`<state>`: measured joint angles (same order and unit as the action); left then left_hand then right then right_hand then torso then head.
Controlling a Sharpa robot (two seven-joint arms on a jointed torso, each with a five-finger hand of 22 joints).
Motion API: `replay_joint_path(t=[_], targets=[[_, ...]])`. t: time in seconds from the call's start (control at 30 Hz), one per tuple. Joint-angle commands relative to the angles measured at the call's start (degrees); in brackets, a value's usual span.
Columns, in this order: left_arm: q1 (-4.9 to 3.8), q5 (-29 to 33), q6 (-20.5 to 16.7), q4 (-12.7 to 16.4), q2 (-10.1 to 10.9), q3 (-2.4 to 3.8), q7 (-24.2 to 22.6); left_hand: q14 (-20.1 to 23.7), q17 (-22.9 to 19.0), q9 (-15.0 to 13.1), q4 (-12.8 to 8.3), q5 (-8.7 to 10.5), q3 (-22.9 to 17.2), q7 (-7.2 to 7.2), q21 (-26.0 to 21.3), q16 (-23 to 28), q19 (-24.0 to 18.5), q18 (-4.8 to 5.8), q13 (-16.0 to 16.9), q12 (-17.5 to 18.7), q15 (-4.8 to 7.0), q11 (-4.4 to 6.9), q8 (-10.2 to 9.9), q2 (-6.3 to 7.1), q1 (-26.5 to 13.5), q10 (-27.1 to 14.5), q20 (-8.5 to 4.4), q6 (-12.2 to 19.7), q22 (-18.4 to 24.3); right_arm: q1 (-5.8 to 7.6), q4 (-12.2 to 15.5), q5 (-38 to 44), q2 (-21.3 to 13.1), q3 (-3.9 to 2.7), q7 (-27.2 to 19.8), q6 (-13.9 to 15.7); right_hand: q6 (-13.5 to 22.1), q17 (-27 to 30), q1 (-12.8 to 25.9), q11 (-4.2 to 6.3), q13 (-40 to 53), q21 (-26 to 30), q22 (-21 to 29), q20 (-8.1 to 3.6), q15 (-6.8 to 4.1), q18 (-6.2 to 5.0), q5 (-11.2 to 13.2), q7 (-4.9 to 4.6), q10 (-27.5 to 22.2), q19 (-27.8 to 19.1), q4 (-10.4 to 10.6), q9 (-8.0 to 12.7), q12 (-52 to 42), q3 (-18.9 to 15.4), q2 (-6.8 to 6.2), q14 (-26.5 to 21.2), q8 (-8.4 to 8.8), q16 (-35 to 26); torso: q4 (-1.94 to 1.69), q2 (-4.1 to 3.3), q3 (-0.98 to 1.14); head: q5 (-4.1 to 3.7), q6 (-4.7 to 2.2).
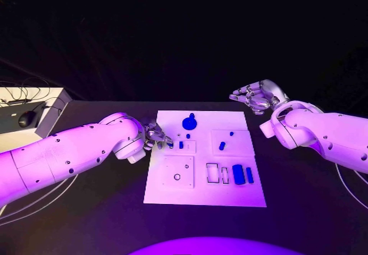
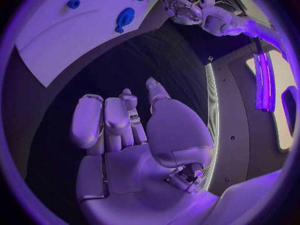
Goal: Assemble the parts on the task board
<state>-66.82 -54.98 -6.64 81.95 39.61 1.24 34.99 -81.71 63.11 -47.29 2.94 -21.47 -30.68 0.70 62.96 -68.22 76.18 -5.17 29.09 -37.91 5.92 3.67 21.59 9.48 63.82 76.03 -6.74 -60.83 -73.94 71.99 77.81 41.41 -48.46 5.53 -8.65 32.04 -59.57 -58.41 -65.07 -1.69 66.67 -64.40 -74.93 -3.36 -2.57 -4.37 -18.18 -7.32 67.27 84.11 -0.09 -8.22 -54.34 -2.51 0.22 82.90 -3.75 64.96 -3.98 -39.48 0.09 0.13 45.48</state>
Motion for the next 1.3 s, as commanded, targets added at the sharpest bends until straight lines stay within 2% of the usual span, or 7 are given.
replay_joint_path(t=[0.03,0.27,0.33,0.8,1.0,1.3], targets=[[0.07,-0.89,-0.55,-0.27,-0.46,-0.08,0.09,-0.14,-0.05,-0.04,-7.62,-0.2,-7.85,0.08,0.13,0.25,0.38,0.52,0.05,0.27,0.29,0.1,-0.2,0.04,0.13,0.22,0.0,-0.31,-0.07,-0.01,0.14,0.44,0.0,-0.03,-0.55,-0.16,0.07,-0.08,-0.17,0.03,-0.05,0.06,-8.97,-0.03,-0.1,-0.2,-0.29,-0.33,-0.32,2.1,-0.43,0.05,-0.2,-0.01,0.56,-0.27,-0.09,-0.03,-0.01,0.0,-0.01,-0.17,0.02],[0.1,-1.55,0.12,-0.74,-0.98,-0.18,0.16,-0.14,-0.13,-0.1,-7.74,-0.23,-7.94,0.09,0.13,0.17,0.4,0.52,0.12,0.36,0.3,0.11,-0.27,0.12,0.1,0.26,-0.02,-0.35,-0.07,-0.01,0.23,0.44,-0.06,-0.03,-0.52,-0.17,0.07,-0.08,-0.17,0.03,-0.05,0.06,-8.97,-0.03,-0.1,-0.2,-0.29,-0.33,-0.32,2.1,-0.43,0.05,-0.2,-0.01,0.56,-0.27,-0.09,-0.03,0.0,0.03,0.08,-0.2,0.17],[0.11,-1.73,0.36,-0.84,-1.03,-0.19,0.2,-0.11,-0.17,-0.13,-7.79,-0.21,-7.98,0.11,0.11,0.11,0.39,0.52,0.17,0.43,0.29,0.1,-0.33,0.12,0.14,0.27,-0.01,-0.37,-0.08,-0.01,0.24,0.44,-0.07,-0.03,-0.52,-0.17,0.07,-0.08,-0.17,0.03,-0.05,0.06,-8.97,-0.03,-0.1,-0.2,-0.29,-0.33,-0.32,2.1,-0.43,0.05,-0.2,-0.01,0.56,-0.27,-0.09,-0.03,-0.01,0.03,0.01,-0.16,0.2],[0.11,-2.04,2.86,-1.36,-1.21,-0.22,0.3,-0.06,-0.36,-0.1,-7.5,-0.17,-7.89,0.2,0.03,0.0,0.33,0.48,0.33,0.58,0.23,0.06,-0.59,0.4,0.81,0.27,0.1,-0.49,-0.08,-0.01,0.22,0.44,-0.11,-0.03,-0.52,-0.21,0.07,-0.08,-0.17,0.03,-0.05,0.06,-8.97,-0.03,-0.1,-0.2,-0.29,-0.33,-0.32,2.1,-0.43,0.05,-0.2,-0.01,0.56,-0.27,-0.09,-0.03,-0.01,-0.01,0.02,-0.25,0.34],[0.1,-2.07,3.69,-1.49,-1.26,-0.22,0.37,-0.03,-0.36,-0.07,-7.27,-0.19,-7.85,0.22,0.01,-0.12,0.31,0.47,0.41,0.64,0.22,0.06,-0.7,0.62,1.15,0.31,0.12,-0.6,-0.09,-0.01,0.23,0.44,-0.11,-0.03,-0.51,-0.21,0.07,-0.08,-0.17,0.03,-0.05,0.06,-8.97,-0.03,-0.1,-0.2,-0.29,-0.33,-0.32,2.1,-0.43,0.05,-0.2,-0.01,0.56,-0.27,-0.09,-0.03,-0.05,-0.02,-0.04,-0.31,0.4],[0.08,-2.15,3.93,-1.78,-1.29,-0.22,0.42,-0.04,-0.32,-0.05,-7.26,-0.19,-7.85,0.24,0.0,-0.17,0.3,0.47,0.41,0.67,0.22,0.05,-0.74,0.67,1.2,0.3,0.12,-0.59,-0.09,-0.01,0.22,0.44,-0.11,-0.03,-0.48,-0.2,0.05,-0.06,-0.09,0.04,-0.08,0.16,-8.95,-0.03,-0.1,-0.22,-0.31,-0.33,-0.33,2.1,-0.37,0.05,-0.23,-0.04,0.63,-0.28,-0.11,-0.04,-0.05,-0.03,-0.03,-0.34,0.48]])
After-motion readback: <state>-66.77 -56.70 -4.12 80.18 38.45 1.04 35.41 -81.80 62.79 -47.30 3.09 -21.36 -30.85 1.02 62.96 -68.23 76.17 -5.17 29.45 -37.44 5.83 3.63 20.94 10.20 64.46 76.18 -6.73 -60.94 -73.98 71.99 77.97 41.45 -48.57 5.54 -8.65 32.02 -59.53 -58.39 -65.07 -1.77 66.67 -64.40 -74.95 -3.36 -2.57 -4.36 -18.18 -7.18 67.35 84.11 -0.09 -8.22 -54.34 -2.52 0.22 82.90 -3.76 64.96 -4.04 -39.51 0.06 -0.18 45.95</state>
